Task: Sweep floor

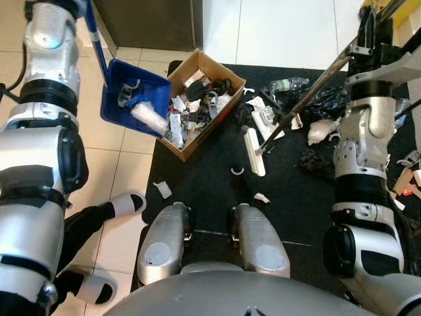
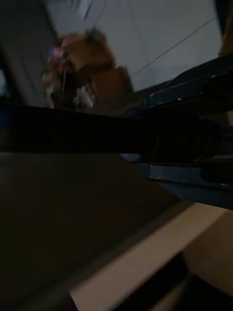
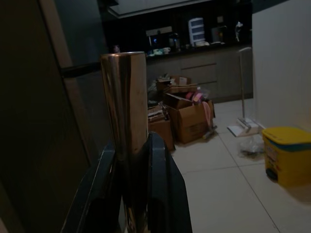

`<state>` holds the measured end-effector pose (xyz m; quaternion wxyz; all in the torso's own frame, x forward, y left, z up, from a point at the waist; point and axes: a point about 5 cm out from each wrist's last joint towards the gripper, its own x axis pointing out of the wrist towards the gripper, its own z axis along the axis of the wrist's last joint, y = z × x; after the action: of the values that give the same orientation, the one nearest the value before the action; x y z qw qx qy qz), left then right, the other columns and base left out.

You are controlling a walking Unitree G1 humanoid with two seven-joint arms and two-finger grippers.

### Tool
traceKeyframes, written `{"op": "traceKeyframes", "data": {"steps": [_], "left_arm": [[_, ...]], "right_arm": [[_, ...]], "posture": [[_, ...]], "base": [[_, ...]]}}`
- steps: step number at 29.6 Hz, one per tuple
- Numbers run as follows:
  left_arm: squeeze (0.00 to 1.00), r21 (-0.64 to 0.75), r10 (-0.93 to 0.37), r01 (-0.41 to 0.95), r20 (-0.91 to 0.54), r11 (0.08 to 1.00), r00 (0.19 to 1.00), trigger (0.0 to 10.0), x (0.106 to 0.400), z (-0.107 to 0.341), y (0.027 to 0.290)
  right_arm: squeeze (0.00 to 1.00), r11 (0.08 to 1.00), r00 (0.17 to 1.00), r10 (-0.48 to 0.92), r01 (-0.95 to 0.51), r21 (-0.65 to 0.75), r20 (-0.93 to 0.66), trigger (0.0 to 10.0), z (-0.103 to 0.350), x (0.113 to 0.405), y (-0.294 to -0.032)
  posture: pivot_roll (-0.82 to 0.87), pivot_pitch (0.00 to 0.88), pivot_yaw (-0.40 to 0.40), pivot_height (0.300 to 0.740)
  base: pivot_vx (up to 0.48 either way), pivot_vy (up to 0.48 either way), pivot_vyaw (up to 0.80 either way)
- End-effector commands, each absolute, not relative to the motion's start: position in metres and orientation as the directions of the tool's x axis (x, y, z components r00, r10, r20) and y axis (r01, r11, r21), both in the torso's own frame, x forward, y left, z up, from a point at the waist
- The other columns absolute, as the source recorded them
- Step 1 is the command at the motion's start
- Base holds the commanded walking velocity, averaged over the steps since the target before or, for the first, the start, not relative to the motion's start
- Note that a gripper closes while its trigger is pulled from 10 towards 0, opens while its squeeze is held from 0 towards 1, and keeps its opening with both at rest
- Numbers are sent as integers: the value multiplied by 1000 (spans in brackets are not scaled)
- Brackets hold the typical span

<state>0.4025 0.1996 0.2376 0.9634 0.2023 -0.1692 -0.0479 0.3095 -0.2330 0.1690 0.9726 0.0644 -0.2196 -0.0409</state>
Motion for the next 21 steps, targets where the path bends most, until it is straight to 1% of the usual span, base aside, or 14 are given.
{"op": "traceKeyframes", "data": {"steps": [1,2,3,4,6,7,11,12,14,17,18,20,21], "left_arm": [[0,449,-224,44,356,892,907,10000,403,251,189],[0,449,-224,44,356,892,907,10000,403,251,189],[0,470,-263,73,352,879,898,10000,404,252,179],[0,470,-263,73,352,879,898,10000,404,252,179],[0,499,-334,128,348,857,876,10000,406,254,157],[0,499,-334,128,348,857,876,10000,406,254,157],[0,529,-430,194,369,826,824,10000,406,264,121],[0,529,-430,194,369,826,824,10000,406,264,121],[0,544,-462,212,379,812,802,10000,406,269,110],[0,544,-462,212,379,812,802,10000,406,269,110],[0,552,-488,229,383,802,785,10000,404,270,103],[0,611,-586,275,394,742,708,10000,398,273,79],[0,630,-614,285,395,722,683,10000,395,273,73]], "right_arm": [[0,988,888,-103,40,147,447,10000,175,307,-229],[0,988,888,-103,40,147,447,10000,175,307,-229],[0,988,888,-105,43,147,447,10000,174,306,-229],[0,988,888,-105,43,147,447,10000,174,306,-229],[0,988,889,-110,50,145,445,10000,173,303,-229],[0,988,889,-110,50,145,445,10000,173,303,-229],[0,987,889,-129,71,145,440,10000,170,294,-229],[0,987,889,-129,71,145,440,10000,170,294,-229],[0,986,888,-137,80,147,439,10000,169,291,-229],[0,986,888,-137,80,147,439,10000,169,291,-229],[0,985,887,-141,83,149,439,10000,169,290,-229],[0,984,885,-149,90,153,441,10000,169,288,-228],[0,984,884,-151,91,154,441,10000,169,287,-228]], "posture": [[-11,120,86,740],[-11,120,86,740],[-22,126,96,740],[-22,126,96,740],[-34,133,108,740],[-34,133,108,740],[-65,143,137,740],[-65,143,137,740],[-70,144,144,740],[-70,144,144,740],[-76,142,151,740],[-85,139,159,740],[-85,139,159,740]], "base": [[0,0,0],[0,0,0],[0,0,0],[0,0,0],[0,0,0],[0,0,0],[0,0,0],[0,0,0],[0,0,0],[0,0,0],[0,0,0],[0,0,0],[0,0,0]]}}
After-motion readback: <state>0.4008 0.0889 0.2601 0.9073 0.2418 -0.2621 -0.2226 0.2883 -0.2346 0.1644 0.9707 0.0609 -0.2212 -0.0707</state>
